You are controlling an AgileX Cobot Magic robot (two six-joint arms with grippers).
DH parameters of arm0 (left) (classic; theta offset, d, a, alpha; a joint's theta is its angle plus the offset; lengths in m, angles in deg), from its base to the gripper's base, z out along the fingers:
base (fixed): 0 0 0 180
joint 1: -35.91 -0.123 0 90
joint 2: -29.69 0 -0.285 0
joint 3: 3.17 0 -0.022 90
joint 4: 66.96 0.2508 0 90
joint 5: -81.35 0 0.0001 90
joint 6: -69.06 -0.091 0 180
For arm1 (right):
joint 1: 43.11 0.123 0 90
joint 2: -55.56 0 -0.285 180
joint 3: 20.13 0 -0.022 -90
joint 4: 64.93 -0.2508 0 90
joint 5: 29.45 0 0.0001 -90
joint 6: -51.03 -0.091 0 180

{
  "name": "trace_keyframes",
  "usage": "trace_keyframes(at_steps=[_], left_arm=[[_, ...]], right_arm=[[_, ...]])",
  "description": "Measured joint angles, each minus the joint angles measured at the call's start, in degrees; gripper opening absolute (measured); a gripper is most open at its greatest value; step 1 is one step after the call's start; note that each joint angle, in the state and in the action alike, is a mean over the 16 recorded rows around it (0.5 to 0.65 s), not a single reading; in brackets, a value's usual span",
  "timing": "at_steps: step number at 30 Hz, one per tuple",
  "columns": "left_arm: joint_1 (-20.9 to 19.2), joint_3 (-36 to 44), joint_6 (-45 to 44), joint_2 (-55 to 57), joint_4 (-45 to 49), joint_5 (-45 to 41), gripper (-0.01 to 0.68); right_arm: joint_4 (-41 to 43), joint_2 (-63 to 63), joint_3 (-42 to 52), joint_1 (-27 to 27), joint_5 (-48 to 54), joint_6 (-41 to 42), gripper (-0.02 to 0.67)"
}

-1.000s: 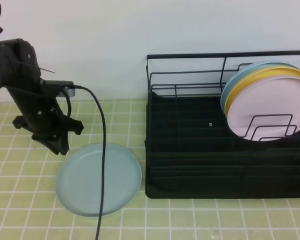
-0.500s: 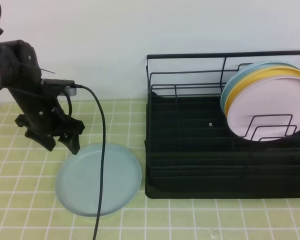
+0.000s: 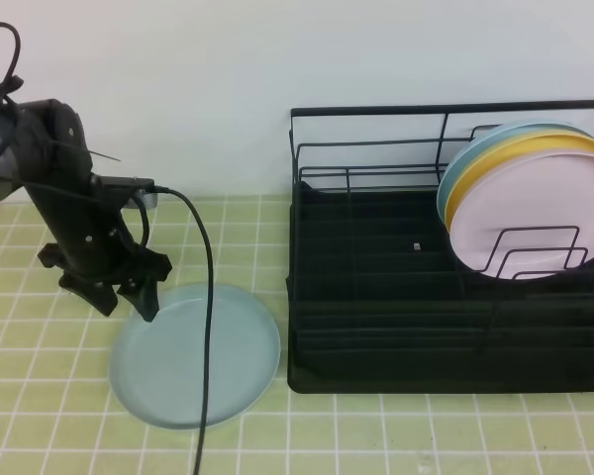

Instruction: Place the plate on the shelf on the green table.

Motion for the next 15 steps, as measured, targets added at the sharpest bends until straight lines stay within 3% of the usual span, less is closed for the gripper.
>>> trace_keyframes(at_steps=[8, 15], left_arm=[[0.0, 0.0, -0.6, 1.4, -0.8, -0.7, 0.422], [0.0, 0.0, -0.5, 2.3, -0.9, -1.1, 0.318]], right_arm=[[0.0, 0.0, 0.0, 0.0, -0.1, 0.4, 0.001], [0.0, 0.0, 0.0, 0.0, -0.3, 0.5, 0.001]])
